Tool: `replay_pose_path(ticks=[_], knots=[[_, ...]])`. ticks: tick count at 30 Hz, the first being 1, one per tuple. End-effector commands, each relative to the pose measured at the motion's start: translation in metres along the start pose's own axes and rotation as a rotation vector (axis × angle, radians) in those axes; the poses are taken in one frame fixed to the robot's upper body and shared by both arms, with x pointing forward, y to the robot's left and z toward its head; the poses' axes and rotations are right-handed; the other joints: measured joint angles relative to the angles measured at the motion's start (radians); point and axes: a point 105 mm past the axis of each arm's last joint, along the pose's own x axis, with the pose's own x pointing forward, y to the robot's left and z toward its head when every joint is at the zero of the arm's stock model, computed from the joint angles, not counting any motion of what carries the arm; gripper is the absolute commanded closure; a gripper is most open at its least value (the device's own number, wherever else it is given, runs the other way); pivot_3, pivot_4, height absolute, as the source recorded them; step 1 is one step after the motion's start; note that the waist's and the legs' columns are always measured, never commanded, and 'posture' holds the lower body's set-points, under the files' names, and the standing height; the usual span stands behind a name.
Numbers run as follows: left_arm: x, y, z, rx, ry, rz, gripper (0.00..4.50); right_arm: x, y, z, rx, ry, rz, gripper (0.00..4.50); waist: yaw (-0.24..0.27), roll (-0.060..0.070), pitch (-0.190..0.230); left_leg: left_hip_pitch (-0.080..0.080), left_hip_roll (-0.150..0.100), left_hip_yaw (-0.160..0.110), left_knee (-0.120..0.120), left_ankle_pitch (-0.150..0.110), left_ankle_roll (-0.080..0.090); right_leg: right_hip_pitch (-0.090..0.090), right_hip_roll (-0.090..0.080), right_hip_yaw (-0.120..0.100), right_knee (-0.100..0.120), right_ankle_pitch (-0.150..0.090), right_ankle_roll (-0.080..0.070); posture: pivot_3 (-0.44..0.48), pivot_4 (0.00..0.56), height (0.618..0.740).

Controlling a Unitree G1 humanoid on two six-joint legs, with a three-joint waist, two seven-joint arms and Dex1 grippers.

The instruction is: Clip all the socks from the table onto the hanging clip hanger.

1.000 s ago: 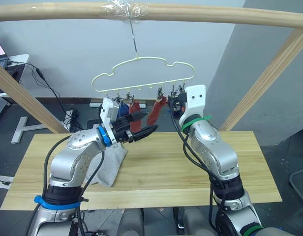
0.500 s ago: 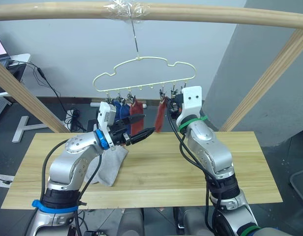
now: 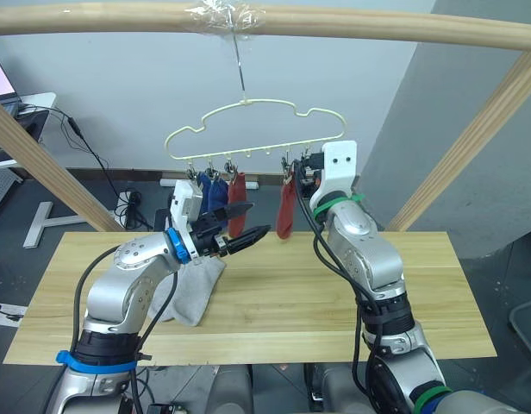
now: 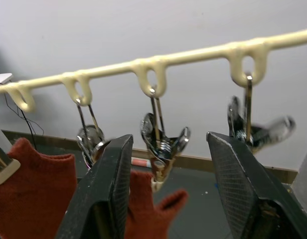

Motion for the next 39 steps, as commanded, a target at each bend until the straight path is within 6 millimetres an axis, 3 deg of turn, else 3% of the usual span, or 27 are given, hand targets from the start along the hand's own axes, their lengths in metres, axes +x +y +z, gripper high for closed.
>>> replay_pose_path(ticks=[1, 13, 26, 35, 39], knots=[[-0.001, -0.001, 0.007, 0.03, -0.024, -0.004, 0.9, 0.0, 0.006, 0.016, -0.007, -0.061, 0.011, 2.08, 0.0, 0.0, 0.0, 0.0, 0.0, 0.0, 0.0, 0.0, 0.0, 0.0, 0.0, 0.0, 0.0, 0.0, 0.0, 0.188, 0.219, 0.74], [0.007, -0.007, 0.018, 0.039, -0.038, -0.007, 0.9, 0.006, 0.027, 0.018, 0.033, -0.062, 0.072, 2.08, 0.002, 0.0, 0.0, 0.0, 0.0, 0.0, 0.0, 0.0, 0.0, 0.0, 0.0, 0.0, 0.0, 0.0, 0.0, 0.197, 0.218, 0.74], [0.014, -0.017, 0.042, 0.026, -0.101, -0.007, 0.9, 0.014, 0.024, 0.024, 0.05, -0.078, 0.078, 2.08, 0.002, 0.0, 0.0, 0.0, 0.0, 0.0, 0.0, 0.0, 0.0, 0.0, 0.0, 0.0, 0.0, 0.0, 0.0, 0.205, 0.219, 0.74], [0.016, -0.013, 0.045, 0.017, -0.11, 0.01, 0.9, 0.014, 0.024, 0.02, 0.065, -0.062, 0.077, 2.08, 0.002, 0.0, 0.0, 0.0, 0.0, 0.0, 0.0, 0.0, 0.0, 0.0, 0.0, 0.0, 0.0, 0.0, 0.0, 0.203, 0.22, 0.74], [0.013, -0.014, 0.037, 0.011, -0.103, 0.009, 0.9, 0.015, 0.023, 0.02, 0.083, -0.061, 0.076, 2.96, 0.002, 0.0, 0.0, 0.0, 0.0, 0.0, 0.0, 0.0, 0.0, 0.0, 0.0, 0.0, 0.0, 0.0, 0.0, 0.205, 0.221, 0.74]])
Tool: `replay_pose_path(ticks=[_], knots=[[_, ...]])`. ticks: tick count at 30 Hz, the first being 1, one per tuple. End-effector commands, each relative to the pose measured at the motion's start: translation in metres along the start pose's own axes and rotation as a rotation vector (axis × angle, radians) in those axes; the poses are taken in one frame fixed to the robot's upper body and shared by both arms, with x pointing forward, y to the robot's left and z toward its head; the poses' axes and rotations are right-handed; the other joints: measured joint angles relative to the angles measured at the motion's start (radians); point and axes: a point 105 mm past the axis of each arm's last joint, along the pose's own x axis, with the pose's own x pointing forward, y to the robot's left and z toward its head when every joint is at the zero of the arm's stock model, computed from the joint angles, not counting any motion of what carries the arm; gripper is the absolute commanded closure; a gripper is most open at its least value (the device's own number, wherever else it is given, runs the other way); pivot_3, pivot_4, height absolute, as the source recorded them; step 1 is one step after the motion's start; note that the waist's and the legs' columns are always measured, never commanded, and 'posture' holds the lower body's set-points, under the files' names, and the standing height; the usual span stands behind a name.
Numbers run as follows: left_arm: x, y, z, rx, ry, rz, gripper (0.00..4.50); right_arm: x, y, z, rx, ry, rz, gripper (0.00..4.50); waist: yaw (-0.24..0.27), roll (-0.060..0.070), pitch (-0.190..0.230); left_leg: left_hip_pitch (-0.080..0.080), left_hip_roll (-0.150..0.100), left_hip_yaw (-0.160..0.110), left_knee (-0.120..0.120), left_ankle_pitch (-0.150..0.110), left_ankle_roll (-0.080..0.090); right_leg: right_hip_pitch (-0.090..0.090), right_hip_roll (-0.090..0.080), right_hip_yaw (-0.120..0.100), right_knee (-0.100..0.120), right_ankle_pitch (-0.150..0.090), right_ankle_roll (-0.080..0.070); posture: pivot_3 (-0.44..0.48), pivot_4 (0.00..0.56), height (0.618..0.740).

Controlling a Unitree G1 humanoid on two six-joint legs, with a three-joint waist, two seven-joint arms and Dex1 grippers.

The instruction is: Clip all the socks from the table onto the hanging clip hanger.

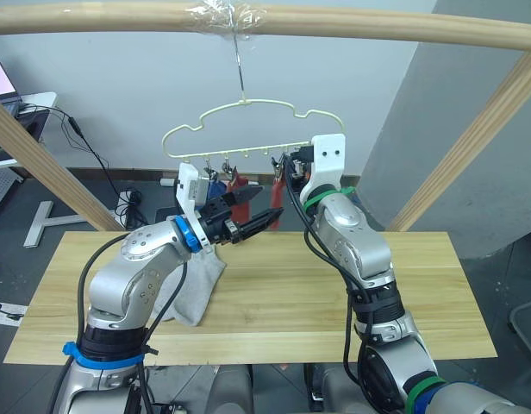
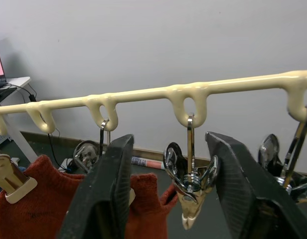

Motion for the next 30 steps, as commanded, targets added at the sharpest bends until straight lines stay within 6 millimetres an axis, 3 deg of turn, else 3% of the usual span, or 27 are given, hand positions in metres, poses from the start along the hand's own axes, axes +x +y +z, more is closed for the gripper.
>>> replay_pose_path(ticks=[1, 3, 6, 12, 14, 18, 19, 20, 24, 30], knots=[[-0.004, -0.003, 0.005, 0.027, -0.031, -0.013, 0.9, 0.001, 0.012, 0.018, 0.047, -0.062, 0.031, 3.29, 0.0, 0.0, 0.0, 0.0, 0.0, 0.0, 0.0, 0.0, 0.0, 0.0, 0.0, 0.0, 0.0, 0.0, 0.0, 0.205, 0.221, 0.74], [-0.006, -0.003, 0.001, 0.025, -0.027, -0.013, 0.9, 0.002, 0.012, 0.018, 0.049, -0.062, 0.033, 3.93, 0.0, 0.0, 0.0, 0.0, 0.0, 0.0, 0.0, 0.0, 0.0, 0.0, 0.0, 0.0, 0.0, 0.0, 0.0, 0.205, 0.221, 0.74], [-0.008, -0.001, 0.0, 0.026, -0.027, -0.014, 0.9, 0.002, 0.013, 0.018, 0.05, -0.061, 0.035, 4.46, 0.0, 0.0, 0.0, 0.0, 0.0, 0.0, 0.0, 0.0, 0.0, 0.0, 0.0, 0.0, 0.0, 0.0, 0.0, 0.207, 0.219, 0.74], [-0.011, 0.003, -0.005, 0.025, -0.018, -0.011, 0.9, 0.0, 0.013, 0.016, 0.048, -0.058, 0.039, 4.49, 0.0, 0.0, 0.0, 0.0, 0.0, 0.0, 0.0, 0.0, 0.0, 0.0, 0.0, 0.0, 0.0, 0.0, 0.0, 0.207, 0.219, 0.74], [-0.016, 0.008, -0.017, 0.024, 0.034, 0.014, 0.9, -0.003, 0.012, 0.017, 0.049, -0.061, 0.063, 4.49, 0.0, 0.0, 0.0, 0.0, 0.0, 0.0, 0.0, 0.0, 0.0, 0.0, 0.0, 0.0, 0.0, 0.0, 0.0, 0.207, 0.219, 0.74], [-0.042, 0.035, -0.086, 0.082, 0.328, 0.199, 0.9, -0.016, 0.005, 0.014, 0.134, -0.005, 0.173, 4.49, 0.0, 0.001, 0.0, 0.001, 0.0, 0.0, -0.001, 0.0, 0.0, 0.0, 0.0, 0.001, 0.0, 0.0, -0.001, 0.193, 0.22, 0.74], [-0.046, 0.038, -0.095, 0.077, 0.361, 0.226, 0.9, -0.019, 0.004, 0.014, 0.148, 0.003, 0.19, 4.49, 0.001, 0.001, 0.0, 0.001, 0.0, 0.0, -0.001, 0.0, 0.0, 0.0, 0.0, 0.0, 0.0, -0.001, -0.001, 0.193, 0.22, 0.74], [-0.049, 0.04, -0.101, 0.075, 0.38, 0.241, 0.9, -0.02, 0.004, 0.015, 0.155, 0.009, 0.203, 4.49, 0.001, 0.001, 0.001, 0.001, 0.0, 0.0, -0.001, 0.0, 0.0, 0.0, 0.0, 0.0, 0.0, -0.001, -0.001, 0.18, 0.221, 0.74], [-0.068, 0.055, -0.137, 0.137, 0.527, 0.331, 0.09, -0.027, -0.002, 0.015, 0.153, 0.036, 0.218, 4.49, 0.002, 0.001, 0.001, -0.003, 0.0, 0.0, -0.001, 0.0, 0.0, -0.005, 0.0, 0.0, 0.001, -0.001, -0.001, 0.18, 0.221, 0.74], [-0.081, 0.078, -0.167, 0.241, 0.643, 0.437, 0.04, -0.032, -0.005, 0.011, 0.143, 0.066, 0.203, 4.49, 0.001, 0.001, 0.001, -0.003, 0.0, 0.001, -0.001, 0.0, 0.0, -0.005, 0.0, 0.0, 0.001, -0.001, -0.001, 0.165, 0.222, 0.74]])
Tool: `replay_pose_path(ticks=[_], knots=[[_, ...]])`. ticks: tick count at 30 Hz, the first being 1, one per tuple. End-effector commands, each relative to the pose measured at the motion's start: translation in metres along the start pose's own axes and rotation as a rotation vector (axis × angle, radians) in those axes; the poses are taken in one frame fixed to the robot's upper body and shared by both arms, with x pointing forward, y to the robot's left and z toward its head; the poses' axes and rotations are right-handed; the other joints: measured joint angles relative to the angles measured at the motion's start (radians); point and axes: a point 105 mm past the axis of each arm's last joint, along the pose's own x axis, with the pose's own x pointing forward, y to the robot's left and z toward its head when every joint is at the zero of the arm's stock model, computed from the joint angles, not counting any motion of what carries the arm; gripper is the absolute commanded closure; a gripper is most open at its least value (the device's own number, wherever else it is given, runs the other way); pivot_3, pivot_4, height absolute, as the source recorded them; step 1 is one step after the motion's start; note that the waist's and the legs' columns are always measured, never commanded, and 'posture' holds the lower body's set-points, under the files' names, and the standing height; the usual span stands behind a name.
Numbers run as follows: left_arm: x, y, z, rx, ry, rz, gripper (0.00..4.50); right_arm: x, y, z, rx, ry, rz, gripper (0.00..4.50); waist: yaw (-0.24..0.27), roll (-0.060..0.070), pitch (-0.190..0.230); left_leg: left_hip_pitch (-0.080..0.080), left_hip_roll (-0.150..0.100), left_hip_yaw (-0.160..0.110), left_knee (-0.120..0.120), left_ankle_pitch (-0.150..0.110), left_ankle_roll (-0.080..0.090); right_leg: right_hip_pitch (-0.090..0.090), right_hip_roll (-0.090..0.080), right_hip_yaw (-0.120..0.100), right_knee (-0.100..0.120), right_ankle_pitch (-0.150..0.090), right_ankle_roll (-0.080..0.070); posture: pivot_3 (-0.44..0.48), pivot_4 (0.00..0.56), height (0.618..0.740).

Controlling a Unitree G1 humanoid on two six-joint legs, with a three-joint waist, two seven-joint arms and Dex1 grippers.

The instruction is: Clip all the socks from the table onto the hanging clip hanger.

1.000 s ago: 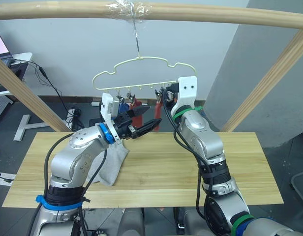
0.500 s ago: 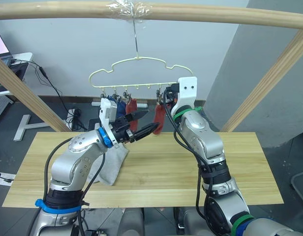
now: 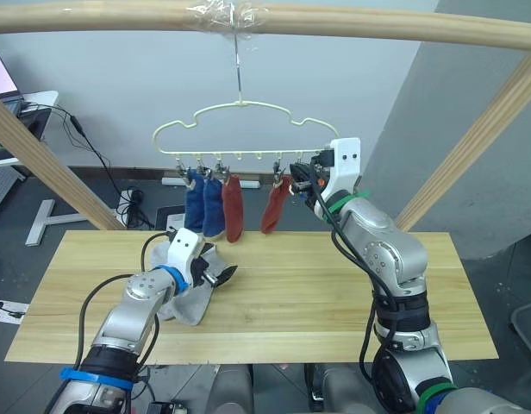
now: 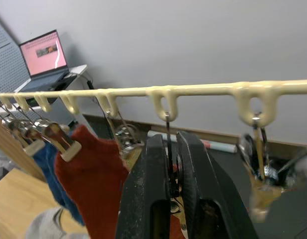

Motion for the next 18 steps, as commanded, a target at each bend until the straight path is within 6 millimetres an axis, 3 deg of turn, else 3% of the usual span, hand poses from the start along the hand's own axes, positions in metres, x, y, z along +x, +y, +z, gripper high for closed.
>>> replay_pose_path(ticks=[1, 6, 8, 11, 18], knots=[[0.006, 0.012, -0.003, 0.066, 0.023, 0.066, 0.04, -0.004, 0.002, 0.009, 0.006, -0.029, -0.005, 4.49, 0.0, 0.0, 0.0, -0.001, 0.0, 0.0, 0.0, 0.0, 0.0, 0.0, 0.0, -0.001, 0.0, 0.0, 0.0, 0.165, 0.222, 0.74], [0.007, 0.014, -0.019, 0.056, 0.104, 0.068, 0.04, -0.005, 0.001, 0.01, 0.003, -0.024, -0.013, 4.49, 0.0, 0.0, 0.0, -0.001, 0.0, 0.0, 0.0, 0.0, 0.0, 0.0, 0.0, 0.0, 0.0, 0.0, 0.0, 0.153, 0.226, 0.74], [0.006, 0.015, -0.03, -0.064, 0.16, 0.072, 0.04, -0.006, -0.001, 0.009, -0.003, -0.018, -0.025, 4.49, -0.001, 0.0, 0.0, -0.001, 0.0, 0.0, 0.0, 0.0, 0.0, 0.0, 0.0, 0.0, 0.0, 0.0, 0.0, 0.149, 0.227, 0.74], [0.004, -0.002, -0.042, -0.264, 0.226, -0.029, 0.04, -0.007, -0.007, 0.01, -0.007, -0.013, -0.045, 4.49, -0.002, -0.001, -0.001, 0.0, 0.0, -0.001, 0.001, 0.0, 0.0, 0.0, 0.0, -0.001, 0.001, 0.0, 0.0, 0.148, 0.229, 0.74], [-0.003, -0.009, -0.034, -0.296, 0.201, -0.072, 2.11, -0.008, -0.013, 0.014, -0.011, -0.019, -0.058, 4.49, -0.002, 0.0, -0.001, 0.004, 0.0, 0.0, 0.001, 0.0, 0.0, 0.005, 0.0, 0.0, 0.001, 0.0, 0.0, 0.143, 0.228, 0.74]])
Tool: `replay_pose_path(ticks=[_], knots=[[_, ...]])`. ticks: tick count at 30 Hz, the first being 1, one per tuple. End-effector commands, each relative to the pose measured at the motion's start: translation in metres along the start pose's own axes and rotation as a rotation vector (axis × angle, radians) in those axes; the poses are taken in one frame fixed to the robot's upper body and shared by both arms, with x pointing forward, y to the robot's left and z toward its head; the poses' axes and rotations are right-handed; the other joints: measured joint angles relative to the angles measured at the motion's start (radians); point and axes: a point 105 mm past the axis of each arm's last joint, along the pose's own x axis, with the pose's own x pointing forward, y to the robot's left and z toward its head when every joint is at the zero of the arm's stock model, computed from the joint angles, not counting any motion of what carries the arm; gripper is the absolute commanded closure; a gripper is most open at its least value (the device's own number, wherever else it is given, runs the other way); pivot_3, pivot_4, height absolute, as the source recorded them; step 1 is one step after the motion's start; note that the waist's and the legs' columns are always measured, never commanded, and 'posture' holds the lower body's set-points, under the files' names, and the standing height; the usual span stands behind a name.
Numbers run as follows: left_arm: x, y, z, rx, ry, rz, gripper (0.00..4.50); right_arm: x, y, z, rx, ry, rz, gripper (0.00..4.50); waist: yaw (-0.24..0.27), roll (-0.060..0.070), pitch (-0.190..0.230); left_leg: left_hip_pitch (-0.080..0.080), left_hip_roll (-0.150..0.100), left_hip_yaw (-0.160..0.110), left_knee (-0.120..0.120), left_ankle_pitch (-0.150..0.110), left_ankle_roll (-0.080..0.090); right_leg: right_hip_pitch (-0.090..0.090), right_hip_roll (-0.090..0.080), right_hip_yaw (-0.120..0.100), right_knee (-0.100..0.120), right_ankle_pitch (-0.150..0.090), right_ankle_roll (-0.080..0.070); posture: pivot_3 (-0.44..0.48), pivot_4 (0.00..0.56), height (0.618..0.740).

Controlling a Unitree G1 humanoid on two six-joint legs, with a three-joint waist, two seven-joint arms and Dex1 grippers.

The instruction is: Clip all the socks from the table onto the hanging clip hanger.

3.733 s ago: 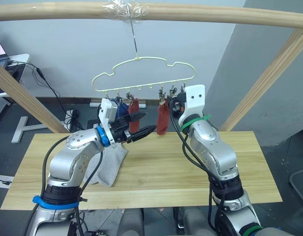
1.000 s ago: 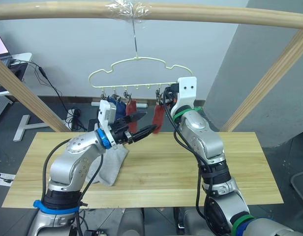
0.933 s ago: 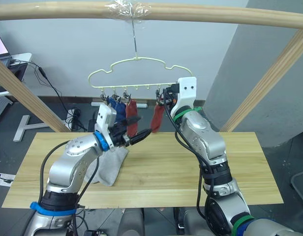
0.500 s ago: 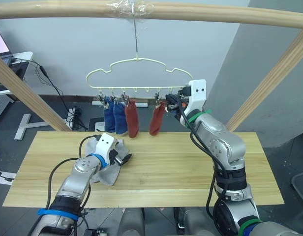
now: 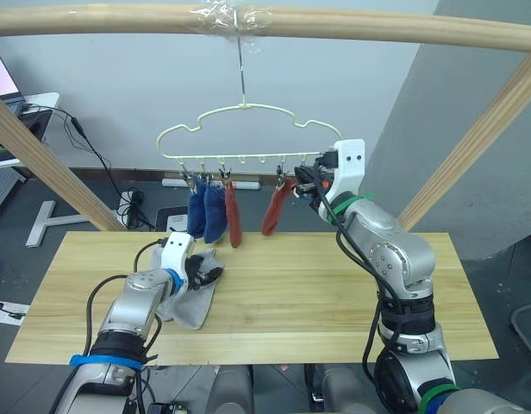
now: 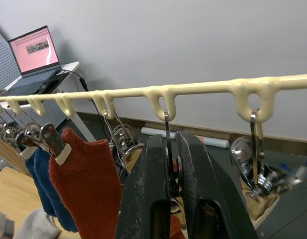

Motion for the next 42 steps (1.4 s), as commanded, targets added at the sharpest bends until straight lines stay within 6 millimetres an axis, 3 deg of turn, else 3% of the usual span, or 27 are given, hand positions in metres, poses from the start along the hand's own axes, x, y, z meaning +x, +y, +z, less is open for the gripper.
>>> replay_pose_path(ticks=[1, 8, 11, 13, 15, 21, 28, 37, 42], knots=[[0.0, -0.015, -0.017, -0.037, 0.049, -0.072, 2.45, -0.003, -0.003, 0.011, -0.005, -0.033, -0.004, 4.49, 0.001, 0.0, 0.0, 0.0, 0.0, 0.0, 0.0, 0.0, 0.0, 0.0, 0.0, 0.0, 0.0, 0.0, 0.0, 0.142, 0.228, 0.74], [0.002, -0.059, 0.019, 0.012, -0.14, -0.288, 4.49, -0.005, -0.01, 0.015, -0.011, -0.029, -0.011, 4.49, 0.002, 0.0, 0.0, 0.0, 0.0, 0.0, 0.0, 0.0, 0.0, 0.0, -0.001, 0.0, -0.001, 0.0, 0.0, 0.13, 0.23, 0.74], [0.002, -0.075, 0.033, 0.042, -0.208, -0.349, 4.49, -0.007, -0.015, 0.018, -0.004, -0.024, -0.016, 4.49, 0.002, 0.0, 0.0, -0.001, 0.0, 0.0, 0.0, 0.0, 0.0, 0.0, -0.001, -0.001, -0.001, 0.0, 0.0, 0.126, 0.231, 0.74], [-0.007, -0.101, 0.072, 0.07, -0.395, -0.463, 4.49, -0.011, -0.024, 0.018, 0.072, 0.011, -0.053, 4.49, 0.002, 0.0, 0.0, -0.001, 0.0, 0.0, 0.0, 0.0, 0.0, 0.0, -0.001, 0.0, -0.001, 0.0, 0.0, 0.123, 0.23, 0.74], [-0.015, -0.117, 0.094, 0.098, -0.498, -0.524, 4.49, -0.015, -0.029, 0.018, 0.142, 0.037, -0.071, 4.49, 0.004, 0.0, 0.0, -0.002, 0.0, -0.001, 0.0, 0.0, 0.0, 0.0, -0.001, -0.001, -0.001, 0.0, 0.0, 0.118, 0.23, 0.74], [-0.032, -0.143, 0.164, 0.281, -0.792, -0.517, 4.49, -0.024, -0.033, 0.017, 0.453, 0.141, -0.08, 4.49, 0.004, 0.0, 0.001, -0.001, -0.001, -0.002, 0.001, 0.0, 0.0, 0.001, -0.001, -0.002, -0.001, 0.0, 0.0, 0.103, 0.228, 0.74], [-0.026, -0.149, 0.188, 0.402, -0.875, -0.436, 4.49, -0.024, -0.031, 0.025, 0.585, 0.156, -0.103, 4.49, 0.006, 0.0, 0.0, -0.001, -0.004, -0.003, 0.001, 0.0, 0.0, 0.005, -0.004, -0.003, -0.004, 0.0, 0.0, 0.096, 0.222, 0.74], [-0.021, -0.146, 0.191, 0.434, -0.895, -0.393, 4.49, -0.024, -0.024, 0.028, 0.617, 0.171, -0.082, 4.49, 0.007, 0.0, 0.0, -0.001, -0.01, -0.006, 0.001, 0.0, 0.0, 0.006, -0.009, -0.004, -0.004, -0.001, 0.003, 0.088, 0.213, 0.74], [-0.025, -0.156, 0.198, 0.527, -0.96, -0.382, 4.49, -0.023, -0.016, 0.028, 0.637, 0.176, -0.064, 4.49, 0.008, 0.0, 0.0, -0.002, -0.014, -0.007, 0.001, 0.0, 0.001, 0.007, -0.014, -0.006, -0.004, -0.001, 0.003, 0.088, 0.211, 0.74]])
